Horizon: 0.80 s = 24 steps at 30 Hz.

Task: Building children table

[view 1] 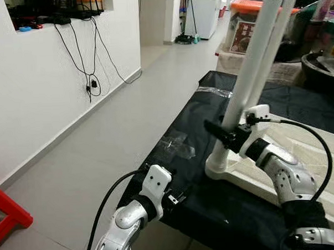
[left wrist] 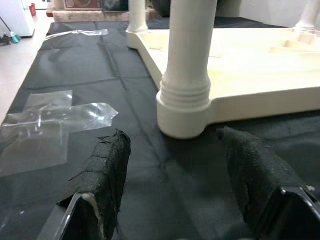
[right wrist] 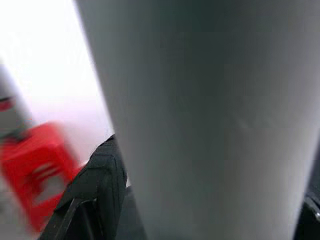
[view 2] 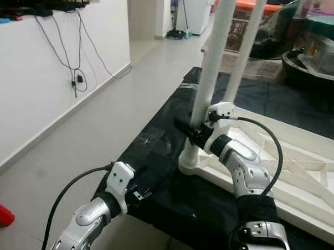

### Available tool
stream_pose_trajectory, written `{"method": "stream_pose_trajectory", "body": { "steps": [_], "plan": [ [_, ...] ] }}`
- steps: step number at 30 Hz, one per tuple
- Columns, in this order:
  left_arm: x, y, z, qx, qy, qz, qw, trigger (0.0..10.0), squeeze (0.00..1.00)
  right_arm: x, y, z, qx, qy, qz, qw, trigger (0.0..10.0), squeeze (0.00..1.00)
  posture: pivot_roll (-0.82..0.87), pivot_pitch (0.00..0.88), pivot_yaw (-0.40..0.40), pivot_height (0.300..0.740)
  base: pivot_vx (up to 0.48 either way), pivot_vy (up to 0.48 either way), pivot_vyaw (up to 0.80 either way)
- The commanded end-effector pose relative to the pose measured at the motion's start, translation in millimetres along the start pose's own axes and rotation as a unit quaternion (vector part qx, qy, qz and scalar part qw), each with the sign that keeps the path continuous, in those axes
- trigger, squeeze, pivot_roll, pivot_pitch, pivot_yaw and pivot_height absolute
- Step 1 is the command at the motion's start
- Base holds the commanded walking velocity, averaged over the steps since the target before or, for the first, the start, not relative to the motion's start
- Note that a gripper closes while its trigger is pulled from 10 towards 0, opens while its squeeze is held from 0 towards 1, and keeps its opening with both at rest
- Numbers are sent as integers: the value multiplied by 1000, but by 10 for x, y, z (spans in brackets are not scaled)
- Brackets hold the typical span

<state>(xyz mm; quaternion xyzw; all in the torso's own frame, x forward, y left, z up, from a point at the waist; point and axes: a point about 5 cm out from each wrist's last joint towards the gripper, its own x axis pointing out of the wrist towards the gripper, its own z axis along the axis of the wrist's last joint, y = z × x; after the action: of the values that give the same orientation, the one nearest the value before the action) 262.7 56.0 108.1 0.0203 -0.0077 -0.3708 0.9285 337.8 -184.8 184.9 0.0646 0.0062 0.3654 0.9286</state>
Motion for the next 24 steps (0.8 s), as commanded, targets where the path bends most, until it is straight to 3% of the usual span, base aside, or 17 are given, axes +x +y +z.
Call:
{"method": "stream_pose_trajectory", "body": {
  "steps": [1, 4, 5, 6, 8, 10, 16, 17, 18, 19, 20, 21, 22, 23, 24],
  "plan": [
    [5, -3, -18, 3, 3, -2, 1000, 10000, 0, 147, 159, -4, 7, 15, 94, 995, 10000, 0, 145, 0, -96, 740, 0, 0, 0],
    [4, -4, -17, 3, 2, -2, 1000, 10000, 0, 209, 176, -39, -4, 35, 124, 992, 10000, 0, 145, 0, -96, 740, 0, 0, 0],
    [0, -9, -12, 3, 0, -3, 1000, 10000, 0, 260, 188, -94, -11, 52, 136, 989, 8431, 0, 159, 0, -105, 740, 0, 0, 0],
    [-5, -14, -5, 3, -2, -4, 1000, 10000, 0, 297, 190, -137, -16, 59, 132, 989, 0, 0, 159, 0, -105, 740, 0, 0, 0],
    [-10, -18, 6, 4, -7, -5, 1000, 10000, 0, 316, 185, -179, -21, 60, 121, 991, 0, 0, 159, 0, -105, 740, 0, 0, 0],
    [-19, -32, 33, 7, -17, -8, 1000, 10000, 0, 327, 142, -235, -25, 53, 65, 996, 0, 0, 160, 0, -106, 740, 0, 0, 0],
    [-22, -36, 42, 8, -20, -9, 1000, 10000, 0, 322, 122, -254, -26, 48, 36, 998, 0, 0, 160, 0, -106, 740, 0, 0, 0],
    [-26, -41, 49, 9, -24, -9, 1000, 10000, 0, 298, 61, -265, -21, 31, -44, 998, 0, 0, 155, 0, -108, 740, 0, 0, 0],
    [-30, -45, 57, 9, -27, -10, 1000, 10000, 0, 228, -45, -266, -6, 11, -165, 986, 0, 0, 152, 0, -104, 740, 0, 0, 0],
    [-30, -45, 57, 9, -27, -10, 1000, 10000, 0, 228, -45, -266, -6, 11, -165, 986, 0, 0, 152, 0, -104, 740, 0, 0, 0],
    [-33, -47, 67, 10, -32, -10, 999, 10000, 0, 93, -160, -277, 4, -5, -310, 951, 0, 0, 139, 0, -101, 740, 0, 0, 0],
    [-33, -47, 67, 10, -32, -10, 999, 10000, 0, 93, -160, -277, 4, -5, -310, 951, 0, 0, 139, 0, -101, 740, 0, 0, 0],
    [-35, -48, 76, 11, -36, -9, 999, 10000, 0, -91, -240, -320, 14, -8, -442, 897, 0, 0, 139, 0, -101, 740, 0, 0, 0],
    [-35, -48, 76, 11, -36, -9, 999, 10000, 0, -91, -240, -320, 14, -8, -442, 897, 0, 0, 139, 0, -101, 740, 0, 0, 0],
    [-38, -51, 90, 11, -41, -9, 999, 10000, 0, -249, -244, -374, 25, -9, -535, 844, 0, 0, 135, 0, -97, 740, 0, 0, 0]
  ]
}}
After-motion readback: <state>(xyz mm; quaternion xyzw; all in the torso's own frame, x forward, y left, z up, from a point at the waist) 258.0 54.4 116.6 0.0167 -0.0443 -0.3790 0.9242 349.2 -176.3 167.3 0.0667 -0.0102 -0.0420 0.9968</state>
